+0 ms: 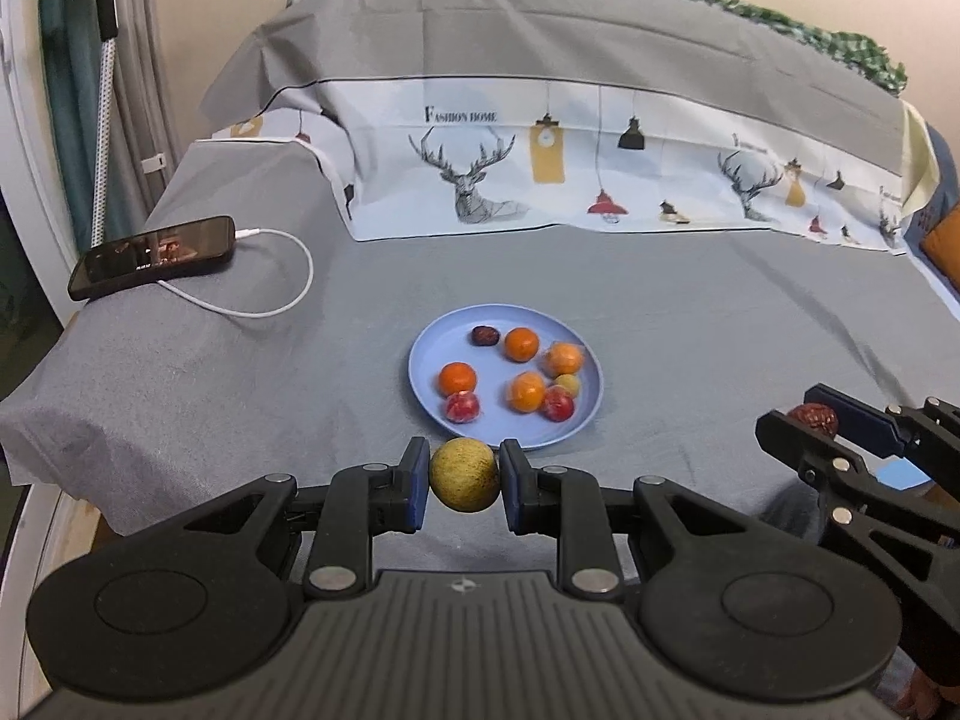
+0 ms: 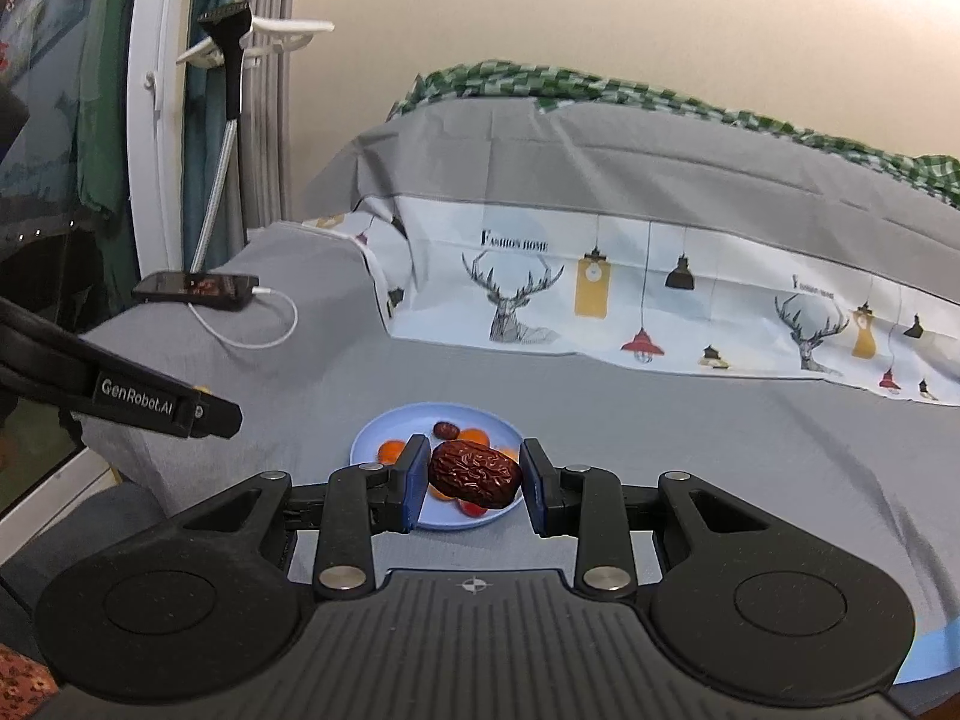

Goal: Organize fruits
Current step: 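Carry the yellow fruit in the left tool while the right tool carries the date over the plate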

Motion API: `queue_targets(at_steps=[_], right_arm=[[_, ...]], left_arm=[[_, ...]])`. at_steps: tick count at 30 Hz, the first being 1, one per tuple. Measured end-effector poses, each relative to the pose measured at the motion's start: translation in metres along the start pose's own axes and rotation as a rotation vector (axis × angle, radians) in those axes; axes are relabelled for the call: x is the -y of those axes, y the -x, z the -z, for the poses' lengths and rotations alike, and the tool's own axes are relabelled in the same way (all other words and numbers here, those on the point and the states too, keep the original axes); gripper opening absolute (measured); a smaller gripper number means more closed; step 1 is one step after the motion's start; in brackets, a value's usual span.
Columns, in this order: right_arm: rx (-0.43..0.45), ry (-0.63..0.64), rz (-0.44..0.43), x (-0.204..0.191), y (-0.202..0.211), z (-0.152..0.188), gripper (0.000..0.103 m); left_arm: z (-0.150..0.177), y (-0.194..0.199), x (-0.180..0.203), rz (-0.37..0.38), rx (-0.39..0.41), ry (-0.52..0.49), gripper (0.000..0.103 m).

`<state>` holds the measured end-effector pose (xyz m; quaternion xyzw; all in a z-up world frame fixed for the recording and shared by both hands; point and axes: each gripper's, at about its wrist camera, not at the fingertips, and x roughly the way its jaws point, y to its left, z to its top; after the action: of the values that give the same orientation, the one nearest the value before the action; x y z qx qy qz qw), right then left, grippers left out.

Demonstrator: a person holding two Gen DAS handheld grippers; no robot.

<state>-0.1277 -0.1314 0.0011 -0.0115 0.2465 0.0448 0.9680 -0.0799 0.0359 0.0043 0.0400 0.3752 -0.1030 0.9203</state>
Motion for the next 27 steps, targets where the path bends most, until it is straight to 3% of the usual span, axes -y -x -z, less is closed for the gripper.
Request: queue_targets(at_steps=[17,27], right_arm=[[-0.144,-0.048,-0.022,0.003,-0.122,-0.017,0.034],[-0.198,-0.068,-0.022,0.009,-0.194,-0.021,0.034]], left_arm=[[-0.072,-0.119,0.005,-0.013,-0.092,-0.031,0.027],[-0.093,-0.193,-0.002,-0.027,-0.171,-0.032,0.027]])
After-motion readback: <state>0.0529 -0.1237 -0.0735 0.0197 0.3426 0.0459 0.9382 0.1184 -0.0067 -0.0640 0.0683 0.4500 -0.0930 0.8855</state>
